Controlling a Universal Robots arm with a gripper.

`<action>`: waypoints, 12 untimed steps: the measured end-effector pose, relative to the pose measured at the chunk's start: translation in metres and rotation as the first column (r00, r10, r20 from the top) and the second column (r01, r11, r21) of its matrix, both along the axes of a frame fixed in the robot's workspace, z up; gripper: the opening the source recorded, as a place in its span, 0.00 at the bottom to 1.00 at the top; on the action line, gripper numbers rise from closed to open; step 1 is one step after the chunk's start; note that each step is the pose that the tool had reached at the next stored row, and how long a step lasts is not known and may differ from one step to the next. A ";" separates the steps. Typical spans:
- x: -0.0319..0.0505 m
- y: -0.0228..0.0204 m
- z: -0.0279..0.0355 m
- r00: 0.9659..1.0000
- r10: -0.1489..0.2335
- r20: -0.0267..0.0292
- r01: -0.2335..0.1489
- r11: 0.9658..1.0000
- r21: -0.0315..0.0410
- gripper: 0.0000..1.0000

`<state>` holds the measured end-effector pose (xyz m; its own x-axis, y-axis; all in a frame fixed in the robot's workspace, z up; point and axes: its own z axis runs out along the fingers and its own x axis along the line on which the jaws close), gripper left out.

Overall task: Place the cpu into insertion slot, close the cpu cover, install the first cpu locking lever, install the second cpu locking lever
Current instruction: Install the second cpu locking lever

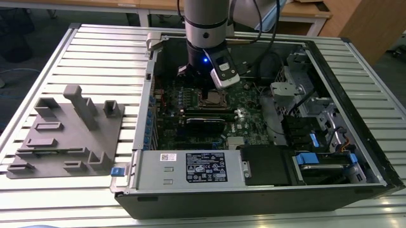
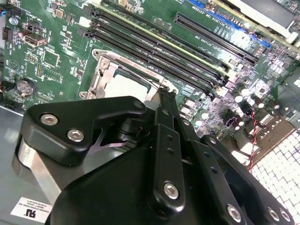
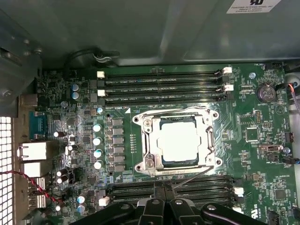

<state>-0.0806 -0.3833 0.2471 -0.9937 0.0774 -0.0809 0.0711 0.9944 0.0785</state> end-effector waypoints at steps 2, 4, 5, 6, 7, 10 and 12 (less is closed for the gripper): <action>0.0000 0.0000 -0.0002 1.000 0.000 0.000 0.000 1.000 0.000 0.11; 0.0000 0.0000 -0.0031 1.000 0.000 0.000 0.000 1.000 0.000 0.11; 0.0000 0.0000 -0.0047 1.000 0.000 0.000 0.000 1.000 0.000 0.11; 0.0000 0.0000 -0.0065 1.000 0.000 0.000 0.000 1.000 0.000 0.11; 0.0000 0.0000 -0.0084 1.000 0.000 0.000 0.000 1.000 -0.001 0.11; -0.0001 0.0000 -0.0124 1.000 -0.001 0.000 0.001 1.000 -0.002 0.11; -0.0013 0.0000 -0.0157 1.000 -0.004 0.000 0.004 1.000 -0.003 0.11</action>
<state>-0.0819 -0.3833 0.2314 -0.9934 0.0808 -0.0813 0.0748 0.9944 0.0751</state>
